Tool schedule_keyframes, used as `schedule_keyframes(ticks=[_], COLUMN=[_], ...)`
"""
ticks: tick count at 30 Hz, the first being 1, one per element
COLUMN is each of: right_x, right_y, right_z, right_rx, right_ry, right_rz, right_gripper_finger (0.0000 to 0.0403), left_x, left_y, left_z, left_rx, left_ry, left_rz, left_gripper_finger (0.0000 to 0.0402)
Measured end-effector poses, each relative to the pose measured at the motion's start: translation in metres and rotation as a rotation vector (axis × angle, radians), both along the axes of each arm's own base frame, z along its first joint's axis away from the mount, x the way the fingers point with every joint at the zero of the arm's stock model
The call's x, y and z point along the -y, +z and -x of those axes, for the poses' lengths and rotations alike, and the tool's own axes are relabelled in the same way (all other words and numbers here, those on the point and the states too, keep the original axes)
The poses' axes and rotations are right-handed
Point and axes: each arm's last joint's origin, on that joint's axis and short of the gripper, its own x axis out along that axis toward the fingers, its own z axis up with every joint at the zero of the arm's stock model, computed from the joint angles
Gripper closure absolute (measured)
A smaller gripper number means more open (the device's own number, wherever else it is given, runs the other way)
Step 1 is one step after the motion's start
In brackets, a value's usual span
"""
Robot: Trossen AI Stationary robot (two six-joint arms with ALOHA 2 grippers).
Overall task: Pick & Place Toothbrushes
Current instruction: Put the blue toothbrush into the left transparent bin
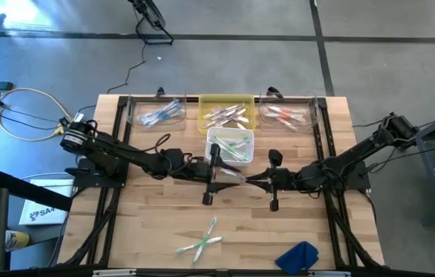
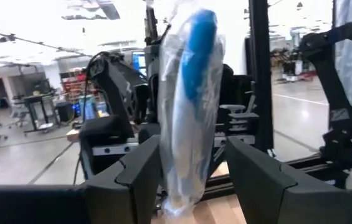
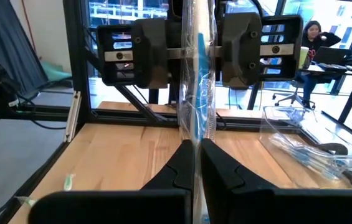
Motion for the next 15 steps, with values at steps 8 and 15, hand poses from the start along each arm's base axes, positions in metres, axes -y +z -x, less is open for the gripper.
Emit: schedule_keyframes(ticks=[8, 15], right_x=[0.0005, 0.0007], right_y=[-0.0008, -0.0012], right_z=[0.0001, 0.0001], right_rx=[-0.007, -0.012], right_ry=[-0.02, -0.024], right_rz=[0.005, 0.008], right_gripper_finger=[0.0398, 0.0398], left_x=[0.0008, 0.0006], left_y=[0.0009, 0.0002], left_z=[-0.0005, -0.0007], left_rx=[-0.006, -0.01], left_ry=[-0.017, -0.009], left_rz=[-0.009, -0.034], left_gripper_finger=[0.0226, 0.0253])
